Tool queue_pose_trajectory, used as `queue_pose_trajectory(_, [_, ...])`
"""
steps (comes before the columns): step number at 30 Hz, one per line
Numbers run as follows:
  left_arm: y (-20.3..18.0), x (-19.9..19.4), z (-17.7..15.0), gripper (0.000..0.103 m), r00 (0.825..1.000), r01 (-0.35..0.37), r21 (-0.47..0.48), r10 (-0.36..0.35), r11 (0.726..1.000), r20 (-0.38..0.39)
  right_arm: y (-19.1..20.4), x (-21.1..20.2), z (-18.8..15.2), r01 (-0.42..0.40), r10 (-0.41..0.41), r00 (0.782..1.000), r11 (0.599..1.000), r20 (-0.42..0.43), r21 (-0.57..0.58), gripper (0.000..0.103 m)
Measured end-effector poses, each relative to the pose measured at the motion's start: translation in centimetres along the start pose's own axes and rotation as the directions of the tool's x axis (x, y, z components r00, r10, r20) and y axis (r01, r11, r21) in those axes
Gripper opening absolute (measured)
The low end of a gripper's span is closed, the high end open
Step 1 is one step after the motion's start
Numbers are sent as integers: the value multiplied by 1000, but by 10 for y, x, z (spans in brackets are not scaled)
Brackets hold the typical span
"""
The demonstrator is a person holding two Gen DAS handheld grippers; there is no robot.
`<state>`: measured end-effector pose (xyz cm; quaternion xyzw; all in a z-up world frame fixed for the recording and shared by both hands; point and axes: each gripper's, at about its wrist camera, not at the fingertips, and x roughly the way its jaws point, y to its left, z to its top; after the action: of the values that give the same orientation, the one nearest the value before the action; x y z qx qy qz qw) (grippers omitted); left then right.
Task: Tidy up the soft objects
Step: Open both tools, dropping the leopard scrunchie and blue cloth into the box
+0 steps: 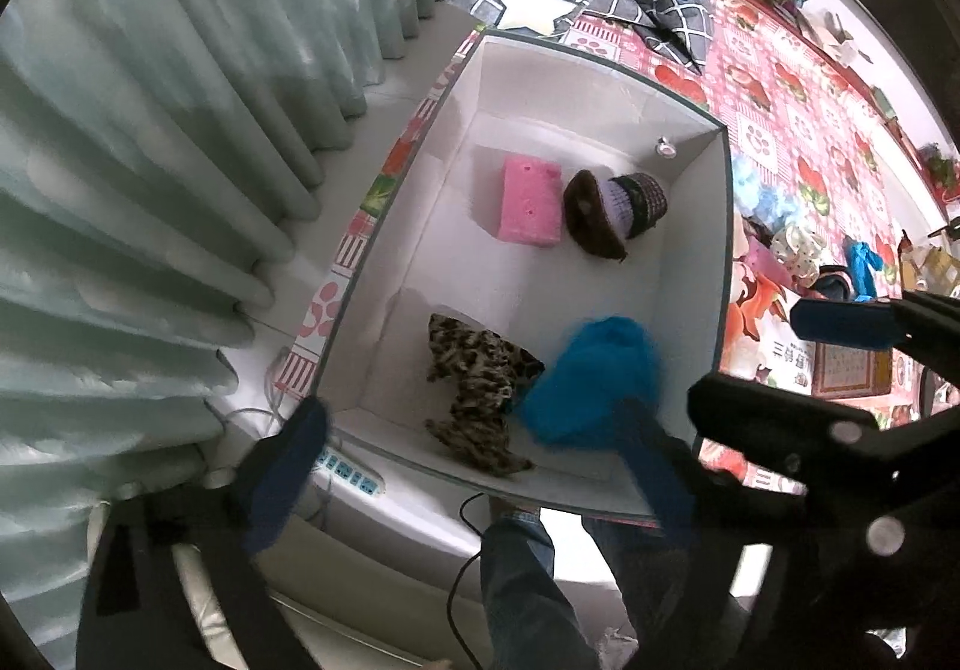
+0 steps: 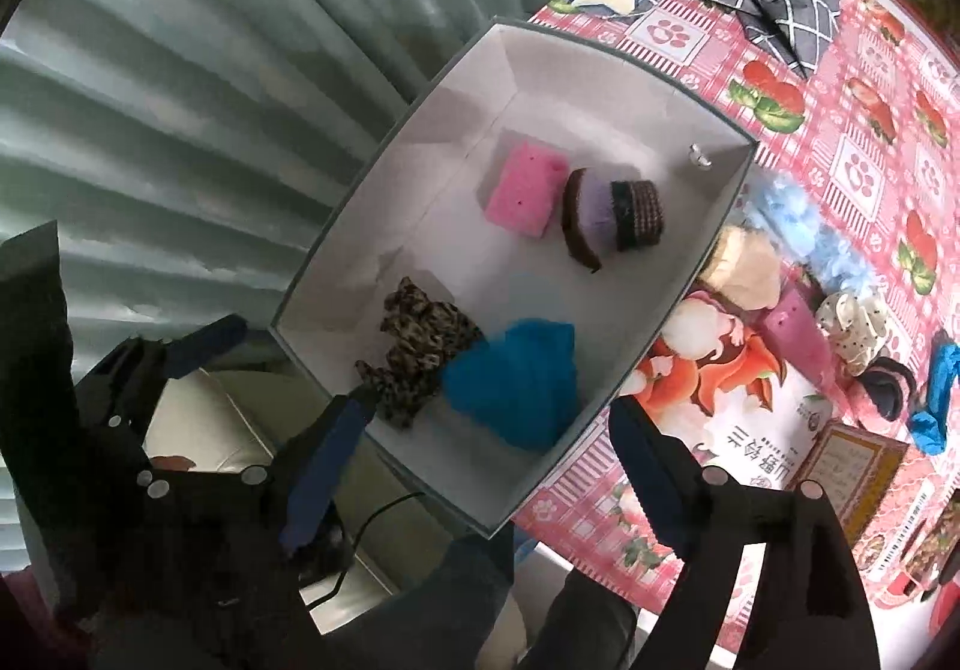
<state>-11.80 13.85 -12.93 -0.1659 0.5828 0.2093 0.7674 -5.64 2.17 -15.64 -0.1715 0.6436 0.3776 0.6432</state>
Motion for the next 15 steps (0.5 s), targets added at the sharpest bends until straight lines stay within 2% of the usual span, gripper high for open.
queue_pose_trajectory(8, [0,-5,3,103,1000,-7,-6,7,1000,3,-5,-4,-2,12,-12,1000,1000,9,16,86])
queue_pose_trajectory(15, [-16,-11,9,103,1000,-14,34,14,999,6,-19,-16,-4,5,-7,1000,999,30,49,86])
